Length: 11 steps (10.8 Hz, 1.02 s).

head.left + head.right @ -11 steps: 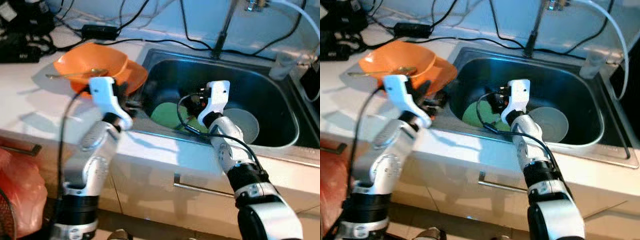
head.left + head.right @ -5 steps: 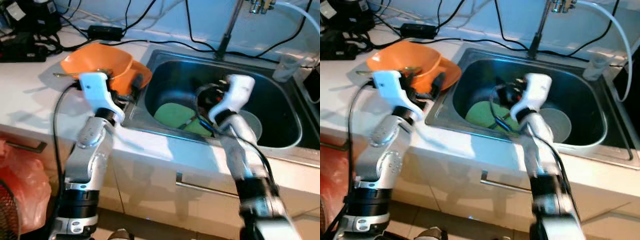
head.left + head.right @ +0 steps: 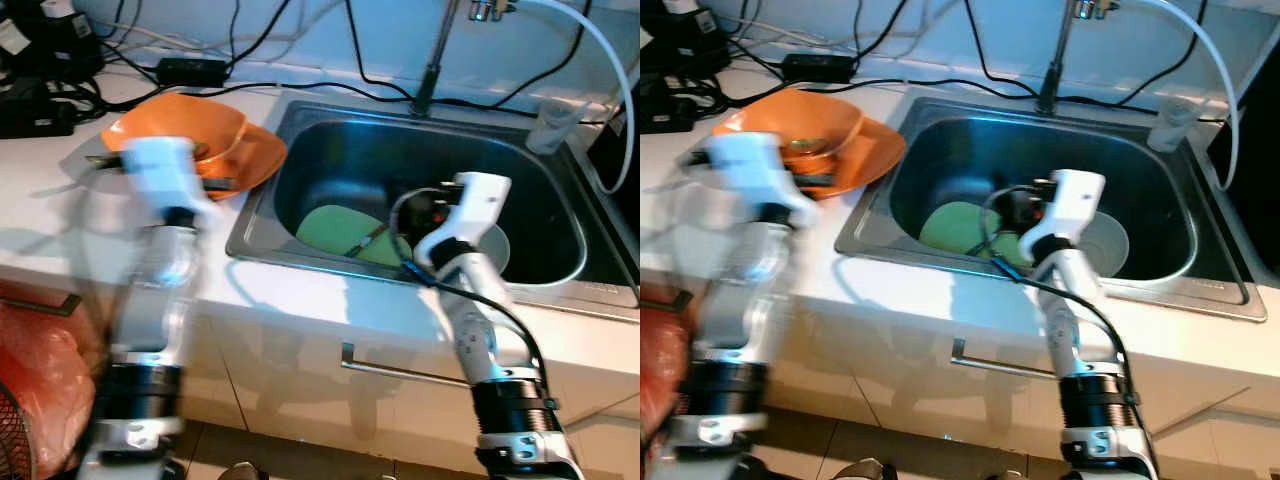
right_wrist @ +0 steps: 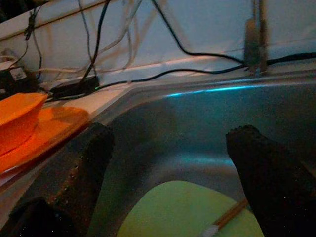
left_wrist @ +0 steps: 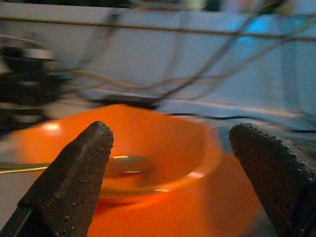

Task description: Kitchen organization

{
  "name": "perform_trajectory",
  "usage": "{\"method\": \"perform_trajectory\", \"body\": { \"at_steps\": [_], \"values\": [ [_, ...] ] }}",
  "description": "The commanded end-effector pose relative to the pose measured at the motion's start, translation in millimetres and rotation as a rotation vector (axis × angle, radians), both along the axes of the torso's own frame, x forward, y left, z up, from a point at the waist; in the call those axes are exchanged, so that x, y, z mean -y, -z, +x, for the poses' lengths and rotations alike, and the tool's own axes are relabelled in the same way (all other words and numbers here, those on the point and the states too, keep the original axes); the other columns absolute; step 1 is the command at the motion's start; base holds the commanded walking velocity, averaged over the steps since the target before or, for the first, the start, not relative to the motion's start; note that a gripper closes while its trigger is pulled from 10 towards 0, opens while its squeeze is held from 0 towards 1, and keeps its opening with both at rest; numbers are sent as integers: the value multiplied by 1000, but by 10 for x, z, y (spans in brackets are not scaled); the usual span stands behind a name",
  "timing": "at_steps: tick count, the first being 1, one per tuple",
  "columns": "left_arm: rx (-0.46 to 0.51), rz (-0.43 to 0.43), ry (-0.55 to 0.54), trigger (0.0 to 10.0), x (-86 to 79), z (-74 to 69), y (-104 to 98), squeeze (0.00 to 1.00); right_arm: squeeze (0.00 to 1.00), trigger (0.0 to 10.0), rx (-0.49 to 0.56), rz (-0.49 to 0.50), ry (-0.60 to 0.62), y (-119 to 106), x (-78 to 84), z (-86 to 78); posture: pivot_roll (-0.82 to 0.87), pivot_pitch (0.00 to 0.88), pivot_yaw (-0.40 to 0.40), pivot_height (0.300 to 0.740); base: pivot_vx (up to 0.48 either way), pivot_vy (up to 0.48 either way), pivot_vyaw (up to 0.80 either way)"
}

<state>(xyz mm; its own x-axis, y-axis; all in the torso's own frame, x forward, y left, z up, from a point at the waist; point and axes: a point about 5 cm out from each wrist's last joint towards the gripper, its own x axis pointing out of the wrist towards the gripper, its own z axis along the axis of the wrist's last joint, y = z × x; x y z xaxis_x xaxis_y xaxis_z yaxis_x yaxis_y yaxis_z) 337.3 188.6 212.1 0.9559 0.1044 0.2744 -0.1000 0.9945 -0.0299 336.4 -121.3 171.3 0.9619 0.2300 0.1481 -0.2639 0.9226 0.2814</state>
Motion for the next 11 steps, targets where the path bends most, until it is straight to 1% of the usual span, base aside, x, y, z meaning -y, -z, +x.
{"method": "perform_trajectory", "body": {
  "at_steps": [1, 2, 3, 4, 5, 6, 7, 9, 11],
  "values": [
    [34, 5, -80, 10000, -93, 14, -99, 1000, 0, 10000, 5, -5, -16, -33, -25, 9, 75, 57, -24, 740, 0, 0, 0],
    [41, 23, -187, 10000, -376, 35, -117, 1000, 0, 10000, -10, -5, -15, 13, -24, 2, 92, 52, -29, 740, 0, 0, 0],
    [54, 34, -230, 10000, -515, 23, -138, 1000, 0, 10000, -14, 3, -18, 23, -53, -2, 94, 40, -29, 740, 0, 0, 0],
    [54, 2, -271, 10000, -585, 23, -158, 1000, 0, 10000, -5, 5, -32, -10, -91, 2, 98, 32, -30, 740, 0, 0, 0],
    [51, -40, -279, 10000, -604, 31, -156, 878, 0, 10000, 0, 4, -38, -19, -98, 7, 98, 32, -30, 740, 0, 0, 0],
    [42, -101, -307, 10000, -655, 50, -134, 161, 0, 10000, 1, 5, -36, -23, -93, 18, 94, 30, -34, 740, 0, 0, 0],
    [43, -123, -304, 10000, -675, 68, -122, 157, 0, 10000, 1, 2, -37, -24, -89, 14, 91, 27, -39, 740, 0, 0, 0],
    [-10, -311, -277, 10000, -739, 189, -11, 0, 0, 10000, 8, -9, -37, -52, -61, 9, 75, 33, -44, 740, 0, 0, 0],
    [-31, -370, -249, 10000, -800, 261, 56, 0, 0, 10000, 10, -14, -31, -58, -38, -18, 60, 41, -47, 740, 0, 0, 0]
  ]
}}
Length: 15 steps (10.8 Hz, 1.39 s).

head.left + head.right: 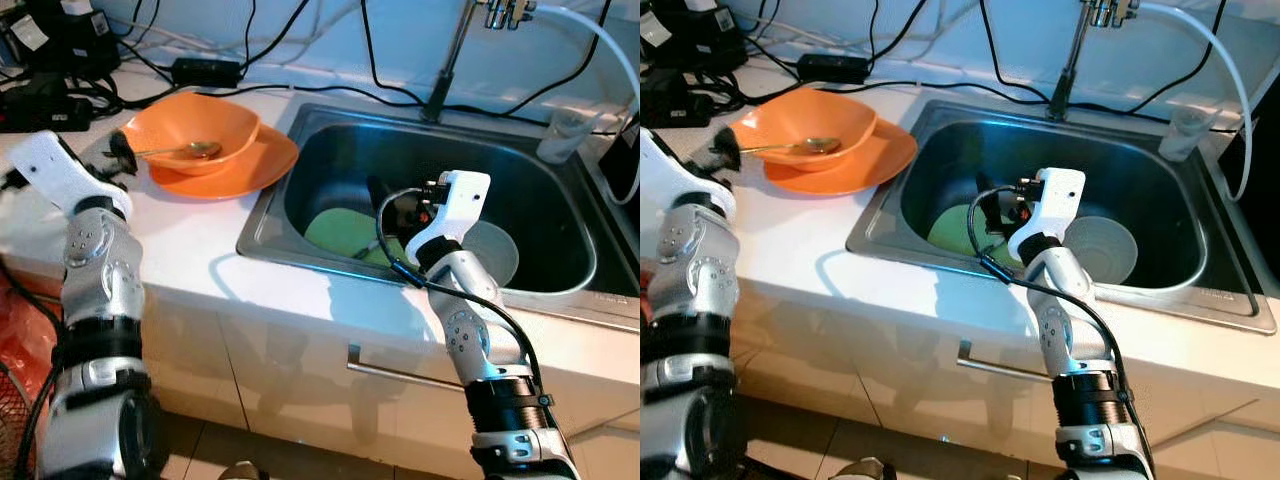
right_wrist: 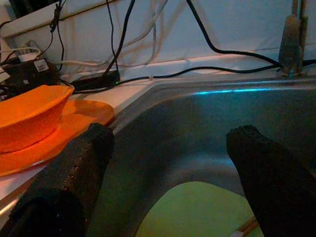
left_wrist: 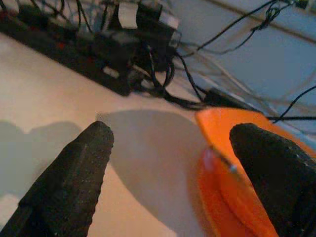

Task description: Kitchen organization

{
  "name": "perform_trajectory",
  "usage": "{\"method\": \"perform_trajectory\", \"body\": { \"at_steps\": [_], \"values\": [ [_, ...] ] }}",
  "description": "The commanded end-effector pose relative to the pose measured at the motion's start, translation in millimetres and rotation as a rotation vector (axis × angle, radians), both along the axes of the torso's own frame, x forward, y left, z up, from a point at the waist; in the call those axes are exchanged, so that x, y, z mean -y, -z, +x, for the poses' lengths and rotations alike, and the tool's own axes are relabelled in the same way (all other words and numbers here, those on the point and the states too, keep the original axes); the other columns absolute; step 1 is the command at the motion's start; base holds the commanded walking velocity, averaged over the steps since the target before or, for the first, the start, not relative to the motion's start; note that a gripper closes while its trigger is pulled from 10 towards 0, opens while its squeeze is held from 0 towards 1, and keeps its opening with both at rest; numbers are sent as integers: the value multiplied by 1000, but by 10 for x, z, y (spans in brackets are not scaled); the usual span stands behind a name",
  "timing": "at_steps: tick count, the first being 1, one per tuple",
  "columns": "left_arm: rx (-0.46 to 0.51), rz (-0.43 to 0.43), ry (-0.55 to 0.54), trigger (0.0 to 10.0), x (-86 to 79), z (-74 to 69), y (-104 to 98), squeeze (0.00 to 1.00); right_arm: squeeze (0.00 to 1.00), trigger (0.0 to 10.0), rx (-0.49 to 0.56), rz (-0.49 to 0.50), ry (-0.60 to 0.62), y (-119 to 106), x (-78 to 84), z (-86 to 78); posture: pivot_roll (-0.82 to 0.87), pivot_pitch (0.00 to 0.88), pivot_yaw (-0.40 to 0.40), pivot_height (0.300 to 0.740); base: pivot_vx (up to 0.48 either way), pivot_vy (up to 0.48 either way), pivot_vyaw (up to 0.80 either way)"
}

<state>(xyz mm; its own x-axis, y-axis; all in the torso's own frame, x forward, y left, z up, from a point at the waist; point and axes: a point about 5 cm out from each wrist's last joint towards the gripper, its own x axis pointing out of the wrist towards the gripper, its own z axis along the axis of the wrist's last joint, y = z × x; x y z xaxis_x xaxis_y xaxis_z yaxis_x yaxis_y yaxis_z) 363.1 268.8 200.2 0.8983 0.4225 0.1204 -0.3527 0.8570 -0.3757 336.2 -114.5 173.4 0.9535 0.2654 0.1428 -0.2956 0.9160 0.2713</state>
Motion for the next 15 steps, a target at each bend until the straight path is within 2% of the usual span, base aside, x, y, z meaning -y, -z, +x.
{"method": "perform_trajectory", "body": {
  "at_steps": [1, 4, 5, 7, 9, 10, 11, 12, 13, 14, 15],
  "values": [
    [22, -5, 14, 10000, -5, 27, -55, 0, 0, 10000, 11, -4, 6, -33, 38, -20, 57, 44, -46, 740, 0, 0, 0],
    [77, -52, 85, 10000, 36, 135, -133, 0, 0, 10000, 15, 0, 15, -59, 33, -23, 52, 42, -38, 740, 0, 0, 0],
    [115, -57, 112, 0, 81, 155, -199, 0, 0, 10000, 15, 2, 15, -61, 29, -21, 55, 41, -36, 740, 0, 0, 0],
    [128, -68, 127, 0, 103, 167, -222, 0, 0, 10000, 14, 7, 12, -62, 9, -20, 60, 42, -36, 740, 0, 0, 0],
    [124, -116, 118, 0, 95, 168, -195, 0, 0, 10000, 11, 7, 10, -56, 12, -15, 61, 42, -37, 740, 0, 0, 0],
    [129, -142, 124, 0, 124, 159, -189, 0, 0, 10000, 11, 7, 9, -61, 12, -16, 61, 43, -37, 740, 0, 0, 0],
    [121, -153, 151, 0, 226, 144, -145, 0, 0, 10000, 8, 6, 9, -50, 18, -13, 65, 45, -37, 740, 0, 0, 0],
    [104, -149, 162, 1176, 271, 137, -95, 0, 0, 10000, 7, 7, 10, -51, 15, -11, 68, 46, -38, 740, 0, 0, 0],
    [76, -165, 157, 10000, 263, 139, -34, 0, 0, 10000, 7, 10, 6, -53, -1, -10, 70, 44, -38, 740, 0, 0, 0],
    [65, -163, 157, 10000, 254, 143, -18, 0, 0, 10000, 8, 11, 3, -56, -7, -8, 71, 45, -38, 740, 0, 0, 0],
    [61, -176, 144, 2392, 218, 143, -16, 0, 0, 10000, 8, 12, 2, -58, -10, -4, 72, 44, -38, 740, 0, 0, 0]
  ]
}}
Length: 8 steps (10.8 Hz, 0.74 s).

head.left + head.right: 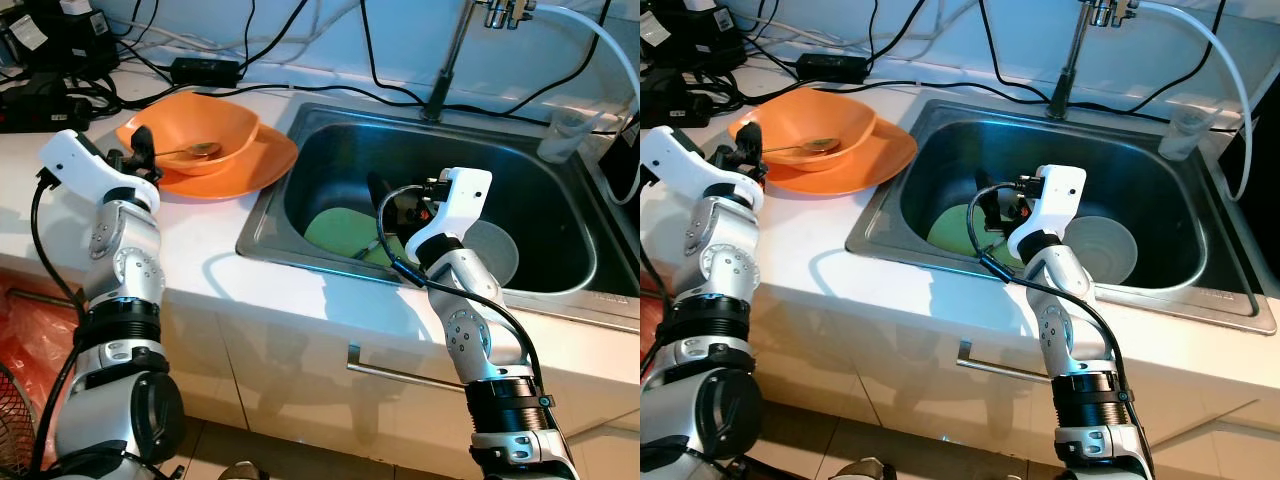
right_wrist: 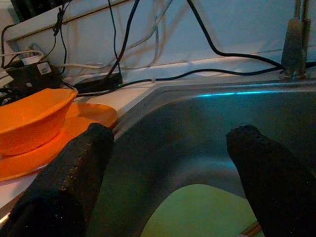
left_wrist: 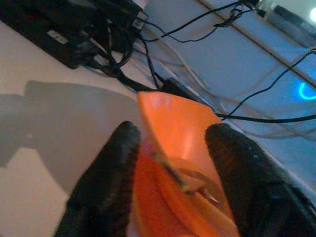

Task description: Kitchen organization

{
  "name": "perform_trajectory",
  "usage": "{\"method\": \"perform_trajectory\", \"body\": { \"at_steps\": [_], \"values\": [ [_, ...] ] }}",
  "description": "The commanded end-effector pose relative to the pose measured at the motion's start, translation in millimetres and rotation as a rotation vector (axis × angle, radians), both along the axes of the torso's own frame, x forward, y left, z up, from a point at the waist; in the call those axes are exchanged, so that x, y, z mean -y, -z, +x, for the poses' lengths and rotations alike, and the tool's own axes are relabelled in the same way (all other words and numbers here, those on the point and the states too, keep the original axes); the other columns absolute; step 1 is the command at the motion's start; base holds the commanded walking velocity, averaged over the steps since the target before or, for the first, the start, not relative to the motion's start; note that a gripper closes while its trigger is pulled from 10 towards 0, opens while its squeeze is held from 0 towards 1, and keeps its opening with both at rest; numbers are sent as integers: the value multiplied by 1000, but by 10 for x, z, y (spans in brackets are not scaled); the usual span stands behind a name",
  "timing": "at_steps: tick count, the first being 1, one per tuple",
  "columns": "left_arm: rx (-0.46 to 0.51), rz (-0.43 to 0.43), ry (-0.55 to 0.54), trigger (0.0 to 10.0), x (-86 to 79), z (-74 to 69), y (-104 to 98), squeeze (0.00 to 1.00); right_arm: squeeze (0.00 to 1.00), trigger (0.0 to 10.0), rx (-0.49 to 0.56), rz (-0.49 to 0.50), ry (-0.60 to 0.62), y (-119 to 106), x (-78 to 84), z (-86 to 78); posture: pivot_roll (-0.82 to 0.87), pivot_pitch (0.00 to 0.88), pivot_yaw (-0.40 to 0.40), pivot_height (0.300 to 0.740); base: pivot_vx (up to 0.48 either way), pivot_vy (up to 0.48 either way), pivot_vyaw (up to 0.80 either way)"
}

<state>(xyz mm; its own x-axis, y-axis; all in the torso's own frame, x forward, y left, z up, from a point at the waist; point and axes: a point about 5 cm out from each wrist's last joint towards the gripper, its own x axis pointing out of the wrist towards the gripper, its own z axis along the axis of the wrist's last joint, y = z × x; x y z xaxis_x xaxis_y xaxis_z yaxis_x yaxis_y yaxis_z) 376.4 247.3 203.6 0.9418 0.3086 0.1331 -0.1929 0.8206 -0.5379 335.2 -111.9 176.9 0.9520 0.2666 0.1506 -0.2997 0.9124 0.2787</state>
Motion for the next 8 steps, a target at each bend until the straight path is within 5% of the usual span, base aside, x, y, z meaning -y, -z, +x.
{"method": "perform_trajectory", "body": {
  "at_steps": [1, 8],
  "values": [
    [-19, -8, 0, 2392, 2, 10, 18, 0, 0, 10000, 2, 2, 5, -23, 16, 6, 72, 44, -38, 740, 0, 0, 0],
    [-19, -8, 0, 2392, 2, 10, 18, 0, 0, 10000, 2, 2, 5, -23, 16, 6, 72, 44, -38, 740, 0, 0, 0]
  ]
}}
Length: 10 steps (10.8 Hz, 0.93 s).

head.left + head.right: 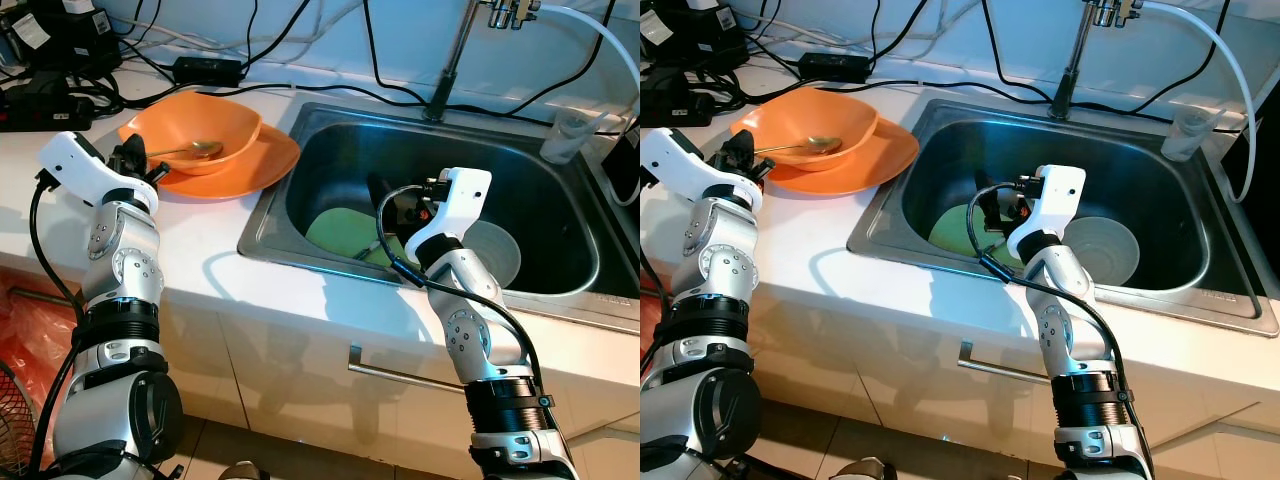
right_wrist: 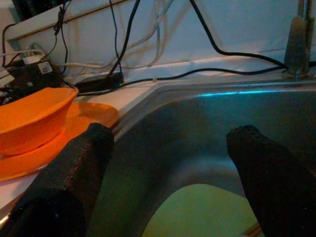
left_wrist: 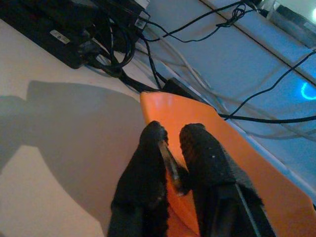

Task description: Kitchen organization

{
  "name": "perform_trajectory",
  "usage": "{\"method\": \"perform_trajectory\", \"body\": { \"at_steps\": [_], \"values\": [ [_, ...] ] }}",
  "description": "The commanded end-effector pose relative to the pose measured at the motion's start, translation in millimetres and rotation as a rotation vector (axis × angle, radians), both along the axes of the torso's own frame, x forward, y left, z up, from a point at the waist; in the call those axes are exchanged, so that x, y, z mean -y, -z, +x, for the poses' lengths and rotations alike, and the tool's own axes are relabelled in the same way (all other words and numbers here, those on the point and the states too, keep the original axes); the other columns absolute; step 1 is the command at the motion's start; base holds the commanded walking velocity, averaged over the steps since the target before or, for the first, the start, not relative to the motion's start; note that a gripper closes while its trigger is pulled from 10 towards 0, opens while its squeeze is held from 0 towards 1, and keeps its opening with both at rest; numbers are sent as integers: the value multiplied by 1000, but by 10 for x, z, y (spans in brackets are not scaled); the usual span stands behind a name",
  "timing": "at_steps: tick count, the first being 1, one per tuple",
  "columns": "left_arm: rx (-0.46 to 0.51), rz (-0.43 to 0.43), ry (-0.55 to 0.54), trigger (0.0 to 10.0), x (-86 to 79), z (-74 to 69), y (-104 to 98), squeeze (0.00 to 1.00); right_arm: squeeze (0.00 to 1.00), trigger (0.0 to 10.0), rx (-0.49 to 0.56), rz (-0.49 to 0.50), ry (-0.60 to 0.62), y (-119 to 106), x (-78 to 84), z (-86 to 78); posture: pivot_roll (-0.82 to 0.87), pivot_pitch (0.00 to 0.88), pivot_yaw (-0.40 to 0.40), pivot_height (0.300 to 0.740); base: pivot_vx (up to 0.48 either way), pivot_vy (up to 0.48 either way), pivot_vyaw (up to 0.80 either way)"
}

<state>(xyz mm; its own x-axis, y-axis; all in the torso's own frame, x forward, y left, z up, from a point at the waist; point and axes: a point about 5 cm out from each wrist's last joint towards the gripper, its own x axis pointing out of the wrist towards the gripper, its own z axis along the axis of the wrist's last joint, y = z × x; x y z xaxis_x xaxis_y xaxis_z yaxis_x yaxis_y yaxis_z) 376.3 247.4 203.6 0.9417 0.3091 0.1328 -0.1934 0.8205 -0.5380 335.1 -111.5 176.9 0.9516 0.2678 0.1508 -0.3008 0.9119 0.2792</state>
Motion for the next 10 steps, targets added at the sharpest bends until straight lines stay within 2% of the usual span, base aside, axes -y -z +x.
{"method": "perform_trajectory", "body": {
  "at_steps": [1, 3, 4, 6, 7, 10],
  "values": [
    [-19, -8, 0, 2392, 4, 10, 18, 0, 0, 10000, 2, 1, 6, -23, 20, 7, 72, 44, -38, 740, 0, 0, 0],
    [-19, -8, 0, 2392, 4, 10, 18, 0, 0, 10000, 2, 1, 6, -23, 20, 7, 72, 44, -38, 740, 0, 0, 0],
    [22, -42, -42, 0, -93, -15, -132, 0, 0, 10000, 1, 14, 8, -11, -6, 15, 90, 40, -21, 740, 0, 0, 0],
    [72, -27, -49, 0, -92, -40, -275, 0, 0, 10000, 1, 22, 9, -7, -24, 17, 95, 42, -17, 740, 0, 0, 0],
    [112, 12, -51, 0, -91, -65, -384, 0, 0, 10000, -1, 24, 10, 2, -24, 17, 95, 45, -18, 740, 0, 0, 0],
    [113, 2, -37, 0, -77, -70, -398, 0, 0, 10000, -4, 30, 11, 8, -30, 20, 97, 45, -17, 740, 0, 0, 0]
  ]
}}
